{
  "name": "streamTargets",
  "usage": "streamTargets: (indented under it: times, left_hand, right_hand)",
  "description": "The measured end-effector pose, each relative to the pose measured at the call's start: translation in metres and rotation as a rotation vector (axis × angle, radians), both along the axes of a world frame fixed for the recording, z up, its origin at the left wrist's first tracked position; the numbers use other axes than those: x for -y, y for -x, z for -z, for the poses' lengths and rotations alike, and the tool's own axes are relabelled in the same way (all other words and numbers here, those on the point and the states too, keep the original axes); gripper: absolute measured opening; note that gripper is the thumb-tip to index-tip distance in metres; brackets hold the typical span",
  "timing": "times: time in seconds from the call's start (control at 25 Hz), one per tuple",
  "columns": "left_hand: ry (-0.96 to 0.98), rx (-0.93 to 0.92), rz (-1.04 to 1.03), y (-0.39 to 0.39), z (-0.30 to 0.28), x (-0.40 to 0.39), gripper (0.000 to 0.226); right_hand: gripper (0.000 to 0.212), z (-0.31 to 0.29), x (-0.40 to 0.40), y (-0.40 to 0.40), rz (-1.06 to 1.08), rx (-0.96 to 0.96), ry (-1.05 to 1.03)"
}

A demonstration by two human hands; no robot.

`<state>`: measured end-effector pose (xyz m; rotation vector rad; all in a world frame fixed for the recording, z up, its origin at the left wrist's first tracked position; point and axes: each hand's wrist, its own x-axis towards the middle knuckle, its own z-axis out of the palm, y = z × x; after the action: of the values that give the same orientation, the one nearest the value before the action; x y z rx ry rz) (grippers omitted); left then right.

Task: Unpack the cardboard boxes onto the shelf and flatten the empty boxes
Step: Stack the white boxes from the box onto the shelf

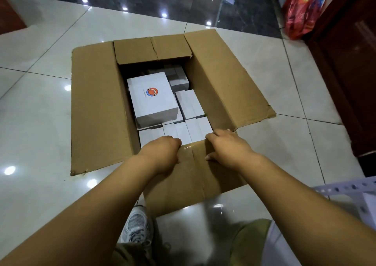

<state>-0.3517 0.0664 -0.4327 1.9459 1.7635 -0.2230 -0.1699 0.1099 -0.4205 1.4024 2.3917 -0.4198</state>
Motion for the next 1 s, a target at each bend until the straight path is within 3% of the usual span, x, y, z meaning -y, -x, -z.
streamTargets:
  times: [0.24,0.48,0.68,1.0]
  left_hand:
    - [-0.049,0.070,-0.013,0.000,0.008,-0.005,0.018]
    - [-0.066,0.071,0.081,-0.004,0.010,0.005,0.013]
    - [-0.091,-0.035,0.240,-0.014,0.002,0.018,0.014]
    - [0.092,-0.120,0.316,-0.017,-0.007,0.028,0.023]
  right_hand:
    - [0.039,0.012,0.000,0.002,0.054,-0.036,-0.119]
    - [0.041,0.014,0.016,-0.008,0.077,-0.044,-0.186]
    - [0.040,0.013,0.038,-0.021,0.087,-0.058,-0.149]
    - [0.040,0.016,0.077,-0.028,0.071,-0.115,-0.011]
